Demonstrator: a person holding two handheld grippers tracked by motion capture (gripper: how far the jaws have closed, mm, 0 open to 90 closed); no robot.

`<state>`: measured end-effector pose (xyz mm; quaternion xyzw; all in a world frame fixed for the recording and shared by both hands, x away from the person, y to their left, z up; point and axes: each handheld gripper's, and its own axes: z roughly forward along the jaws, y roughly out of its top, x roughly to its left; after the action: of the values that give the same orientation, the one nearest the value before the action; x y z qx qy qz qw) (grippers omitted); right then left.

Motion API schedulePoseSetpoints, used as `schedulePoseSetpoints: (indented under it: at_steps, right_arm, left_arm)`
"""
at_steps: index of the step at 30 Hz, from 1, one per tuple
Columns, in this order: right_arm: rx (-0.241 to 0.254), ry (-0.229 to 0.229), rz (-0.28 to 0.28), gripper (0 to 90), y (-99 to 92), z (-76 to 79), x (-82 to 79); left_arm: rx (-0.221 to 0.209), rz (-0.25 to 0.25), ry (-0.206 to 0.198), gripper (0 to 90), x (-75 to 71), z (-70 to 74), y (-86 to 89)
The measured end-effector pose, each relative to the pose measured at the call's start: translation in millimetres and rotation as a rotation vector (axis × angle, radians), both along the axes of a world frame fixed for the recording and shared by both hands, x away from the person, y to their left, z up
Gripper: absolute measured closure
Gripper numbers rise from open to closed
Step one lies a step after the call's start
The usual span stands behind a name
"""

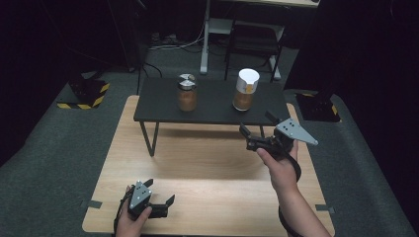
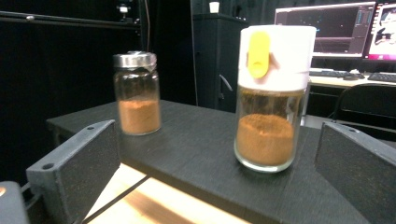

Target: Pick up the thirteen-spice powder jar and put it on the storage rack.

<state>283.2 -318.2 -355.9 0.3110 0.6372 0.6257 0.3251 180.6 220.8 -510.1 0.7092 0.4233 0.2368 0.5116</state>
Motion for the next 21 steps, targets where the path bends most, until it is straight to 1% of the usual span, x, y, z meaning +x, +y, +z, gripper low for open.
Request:
schedulePoseSetpoints:
  at_steps: [2, 3, 5, 6, 9, 10, 12, 17, 21]
  right_arm:
    - [-0.004, -0.002, 0.001, 0.0, -0.8, -2.2, -2.6]
    - [-0.008, -0.008, 0.007, 0.0, -2.7, -7.7, -7.9]
    - [-0.006, -0.010, 0.011, 0.0, -4.1, -10.8, -10.3]
    - [-0.003, -0.013, 0.019, 0.0, -6.3, -15.9, -14.3]
    - [0.002, -0.015, 0.026, 0.0, -10.3, -24.0, -21.7]
    - [0.002, -0.015, 0.026, 0.0, -10.3, -24.0, -21.7]
    - [0.010, -0.017, 0.032, 0.0, -14.9, -29.4, -27.7]
    - [0.007, -0.022, 0.034, 0.0, -21.5, -35.9, -36.1]
    - [-0.006, -0.016, 0.027, 0.0, -30.6, -47.8, -48.3]
  left_arm:
    - [0.000, 0.001, 0.000, 0.6, 0.0, 0.0, -0.1]
    - [0.000, 0.002, 0.000, 0.6, -0.1, -0.1, 0.0]
    - [0.000, 0.001, 0.000, 0.6, -0.1, 0.0, 0.0]
    - [0.000, 0.001, 0.000, 0.6, -0.1, 0.0, 0.0]
    - [-0.001, 0.003, -0.001, 0.6, -0.3, -0.2, -0.1]
    - [-0.001, 0.003, -0.001, 0.5, -0.3, -0.2, -0.1]
    - [-0.002, 0.003, -0.001, 0.6, -0.4, -0.3, 0.0]
    - [-0.001, 0.003, -0.003, 0.6, -0.6, -0.4, -0.1]
    - [-0.001, 0.004, -0.003, 0.6, -0.9, -0.4, -0.4]
